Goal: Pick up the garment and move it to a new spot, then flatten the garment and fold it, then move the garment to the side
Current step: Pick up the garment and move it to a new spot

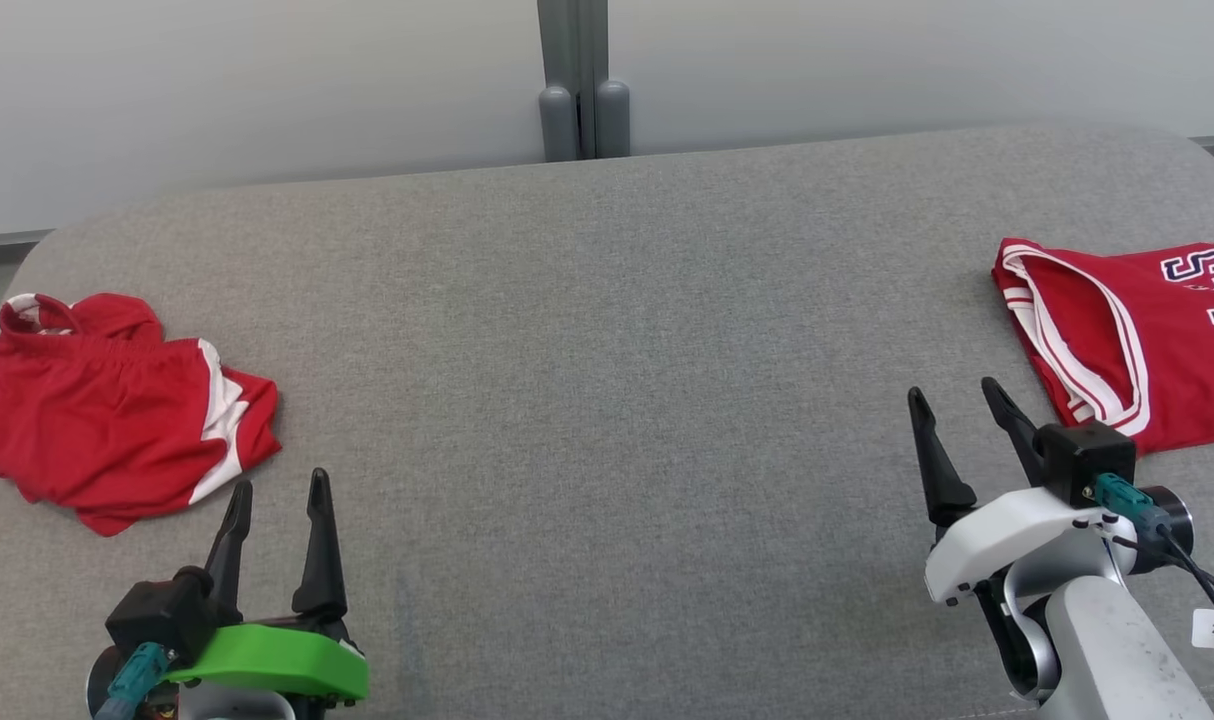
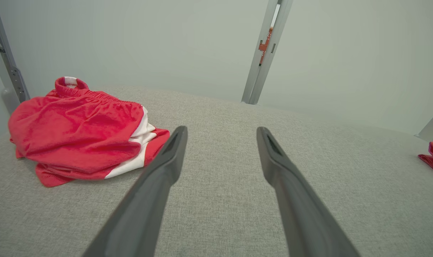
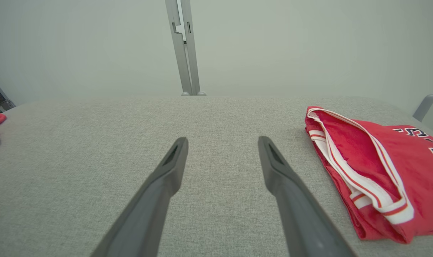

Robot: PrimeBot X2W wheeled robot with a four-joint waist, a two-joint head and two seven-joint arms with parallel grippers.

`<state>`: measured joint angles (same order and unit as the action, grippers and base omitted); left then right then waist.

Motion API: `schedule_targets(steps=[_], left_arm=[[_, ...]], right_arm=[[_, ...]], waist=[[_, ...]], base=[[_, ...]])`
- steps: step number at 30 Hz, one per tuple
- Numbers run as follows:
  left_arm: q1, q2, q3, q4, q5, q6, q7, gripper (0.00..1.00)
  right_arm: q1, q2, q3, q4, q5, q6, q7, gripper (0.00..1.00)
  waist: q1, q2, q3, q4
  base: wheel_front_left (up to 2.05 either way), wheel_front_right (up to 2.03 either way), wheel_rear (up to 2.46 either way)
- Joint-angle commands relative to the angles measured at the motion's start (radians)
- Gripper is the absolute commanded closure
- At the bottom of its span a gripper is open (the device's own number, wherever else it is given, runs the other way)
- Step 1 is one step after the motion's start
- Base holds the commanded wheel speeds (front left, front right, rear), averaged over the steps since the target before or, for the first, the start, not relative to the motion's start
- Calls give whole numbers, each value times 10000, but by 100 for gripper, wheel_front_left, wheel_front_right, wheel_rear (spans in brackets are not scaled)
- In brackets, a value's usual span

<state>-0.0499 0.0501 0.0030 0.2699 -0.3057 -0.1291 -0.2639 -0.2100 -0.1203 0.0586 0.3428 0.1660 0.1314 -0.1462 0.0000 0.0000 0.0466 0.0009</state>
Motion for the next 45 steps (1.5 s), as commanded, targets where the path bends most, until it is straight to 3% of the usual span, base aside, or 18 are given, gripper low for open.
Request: schedule_targets(steps=[1,22,45], left_arm=[[148,12,9,3,-41,-25,-3,0],[24,15,119,-88,-59,-25,-3,0],[-172,18,946,-104,384,-14,-2,0]], right_arm=[[129,9,-79,33,-103,-13,-78,0],[239,204,-287,-62,-130,-13,102,0],[-141,141,490,-160,-26,-13,322,0]], waist=[[0,0,1,-5],[0,0,4,282],[0,0,168,3467]], base=[[0,0,0],[0,0,0],[0,0,0]])
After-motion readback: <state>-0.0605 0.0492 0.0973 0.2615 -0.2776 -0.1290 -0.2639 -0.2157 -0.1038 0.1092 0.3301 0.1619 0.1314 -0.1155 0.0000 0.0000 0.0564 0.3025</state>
